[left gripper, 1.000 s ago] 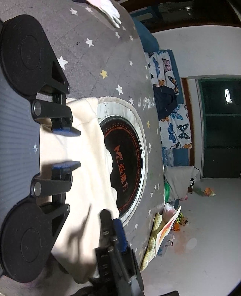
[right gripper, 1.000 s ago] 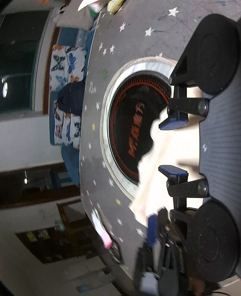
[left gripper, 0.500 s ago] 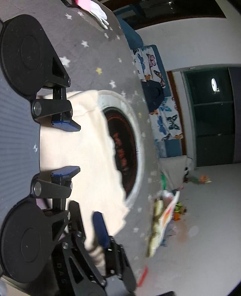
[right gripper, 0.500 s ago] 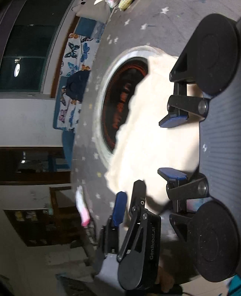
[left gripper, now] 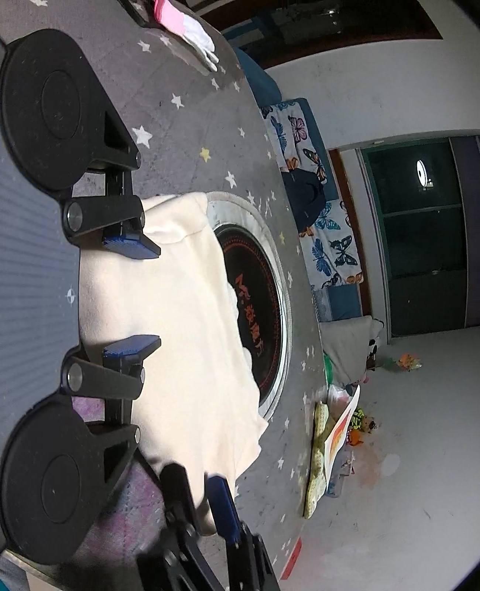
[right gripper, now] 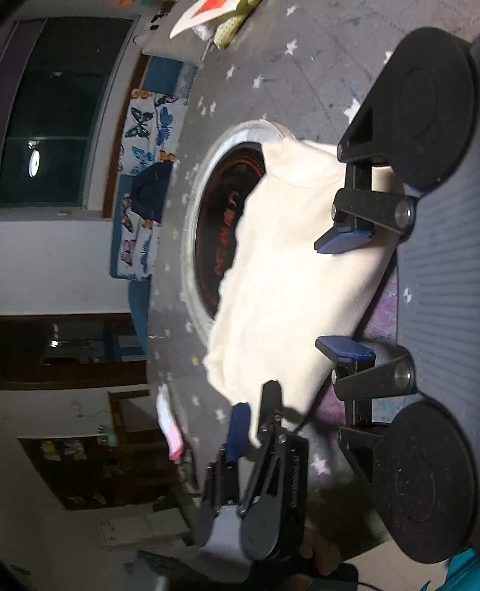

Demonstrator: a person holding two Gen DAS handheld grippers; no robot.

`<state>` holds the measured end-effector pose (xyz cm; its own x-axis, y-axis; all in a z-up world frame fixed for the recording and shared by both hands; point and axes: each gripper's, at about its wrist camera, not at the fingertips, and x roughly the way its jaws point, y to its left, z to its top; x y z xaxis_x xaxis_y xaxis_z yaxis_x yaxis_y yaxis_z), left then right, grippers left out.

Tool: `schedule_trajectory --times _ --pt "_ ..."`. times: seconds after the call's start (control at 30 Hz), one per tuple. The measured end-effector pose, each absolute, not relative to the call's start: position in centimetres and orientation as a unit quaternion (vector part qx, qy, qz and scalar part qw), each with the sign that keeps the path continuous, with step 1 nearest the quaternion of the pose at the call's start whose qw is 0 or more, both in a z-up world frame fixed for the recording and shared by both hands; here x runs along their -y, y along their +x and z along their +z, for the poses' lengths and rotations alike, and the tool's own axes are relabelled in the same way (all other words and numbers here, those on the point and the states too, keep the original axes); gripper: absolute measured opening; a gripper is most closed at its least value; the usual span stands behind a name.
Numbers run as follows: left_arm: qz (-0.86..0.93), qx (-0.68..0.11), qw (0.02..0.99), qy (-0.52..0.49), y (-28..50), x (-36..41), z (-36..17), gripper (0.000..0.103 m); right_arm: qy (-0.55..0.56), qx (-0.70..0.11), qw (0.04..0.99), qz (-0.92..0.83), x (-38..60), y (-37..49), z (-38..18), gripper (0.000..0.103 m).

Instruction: Fold clothes

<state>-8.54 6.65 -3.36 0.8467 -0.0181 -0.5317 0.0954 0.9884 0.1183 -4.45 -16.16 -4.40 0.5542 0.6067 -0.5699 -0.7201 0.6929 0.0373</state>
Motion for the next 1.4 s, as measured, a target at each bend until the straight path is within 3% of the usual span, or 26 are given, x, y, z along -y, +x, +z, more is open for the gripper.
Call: schedule_trajectory --times 0.83,1.4 --pt "-0.061 -0.278 0.957 0.059 -8.6 -5.3 -3.2 0.057 -0.025 -0.313 0.874 0.371 18.1 0.4 -3.8 0.056" --pt "-0.06 -0.285 0.956 0.045 -8.9 -6.2 -3.8 0.061 -0.048 -0.342 0.88 0.325 16.4 6.5 -5.9 0.052"
